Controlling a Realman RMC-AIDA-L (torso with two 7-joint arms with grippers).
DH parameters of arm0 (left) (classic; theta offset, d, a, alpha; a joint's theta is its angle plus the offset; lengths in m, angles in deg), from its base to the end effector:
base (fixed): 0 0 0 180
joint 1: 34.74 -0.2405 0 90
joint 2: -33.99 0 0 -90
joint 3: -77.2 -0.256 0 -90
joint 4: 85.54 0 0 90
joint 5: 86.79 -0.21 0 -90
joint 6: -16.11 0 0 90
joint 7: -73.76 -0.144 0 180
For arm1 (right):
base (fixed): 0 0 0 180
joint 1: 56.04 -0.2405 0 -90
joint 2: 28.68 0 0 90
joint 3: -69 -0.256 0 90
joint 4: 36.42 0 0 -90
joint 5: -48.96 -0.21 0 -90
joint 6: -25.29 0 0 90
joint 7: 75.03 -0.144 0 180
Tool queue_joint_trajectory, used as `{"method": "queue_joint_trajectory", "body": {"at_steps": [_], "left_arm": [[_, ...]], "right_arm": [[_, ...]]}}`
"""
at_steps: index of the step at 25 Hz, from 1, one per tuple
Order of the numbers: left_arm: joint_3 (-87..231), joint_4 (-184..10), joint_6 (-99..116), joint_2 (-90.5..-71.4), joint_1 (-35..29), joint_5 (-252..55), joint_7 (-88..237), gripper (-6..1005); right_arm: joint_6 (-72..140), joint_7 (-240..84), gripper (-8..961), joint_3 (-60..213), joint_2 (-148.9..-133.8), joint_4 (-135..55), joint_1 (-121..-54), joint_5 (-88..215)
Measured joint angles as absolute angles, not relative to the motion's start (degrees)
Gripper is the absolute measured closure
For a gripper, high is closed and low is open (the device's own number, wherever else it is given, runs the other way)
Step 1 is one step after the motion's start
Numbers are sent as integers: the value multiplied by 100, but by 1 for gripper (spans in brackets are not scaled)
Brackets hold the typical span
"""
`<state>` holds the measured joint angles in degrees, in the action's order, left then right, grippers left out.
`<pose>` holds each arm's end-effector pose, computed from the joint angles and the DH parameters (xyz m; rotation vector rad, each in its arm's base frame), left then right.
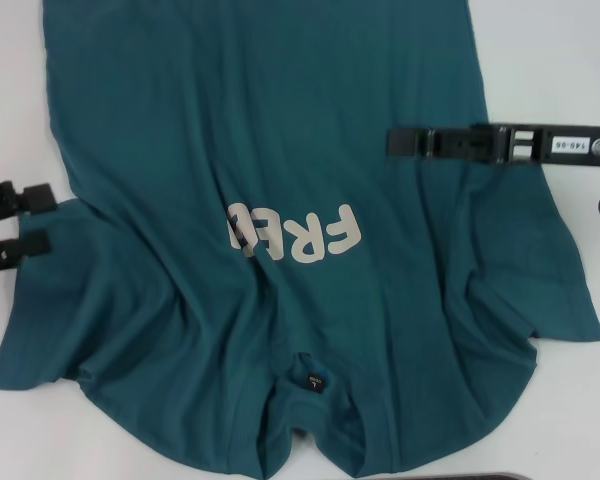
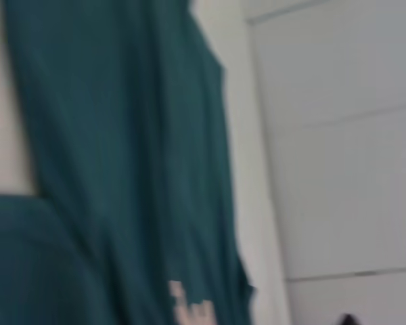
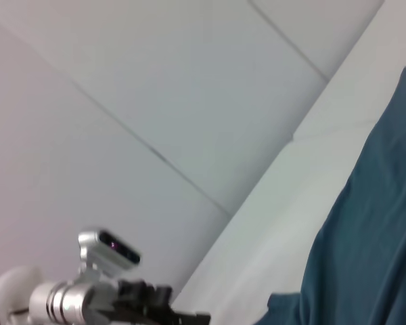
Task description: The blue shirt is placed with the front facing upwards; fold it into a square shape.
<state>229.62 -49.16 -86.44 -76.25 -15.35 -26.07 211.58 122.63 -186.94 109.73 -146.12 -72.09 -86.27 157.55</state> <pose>-0.3423 0.2605 0.0769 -2.0235 -2.1878 -0.8951 0.2472 0.3192 0.0104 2.6102 -1.4053 -0.9756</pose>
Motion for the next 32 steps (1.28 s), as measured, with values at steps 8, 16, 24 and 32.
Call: {"method": "queue_joint_trajectory", "body": {"at_steps": [8,16,24,32], "left_arm": [[23003,-5087,-8093,-7538,-1646,-2880,21234,157],[23046,-5071,-7795,-7525,-1776,-2914,21451,157],[23066,-5097,-7520,-7554,-1785,-2914,21569,157],[22997,-5176,-7362,-7579,-1754,-2915,21565,156]], "right_arm": [[12262,-18761,53,10721,-14657,-7197,-8551,15776],[12259,-18768,53,10720,-14650,-7133,-8548,15775],[12147,-18771,53,10702,-14645,-7131,-8548,15761],[12135,-18771,53,10628,-14636,-7130,-8541,15759]]}}
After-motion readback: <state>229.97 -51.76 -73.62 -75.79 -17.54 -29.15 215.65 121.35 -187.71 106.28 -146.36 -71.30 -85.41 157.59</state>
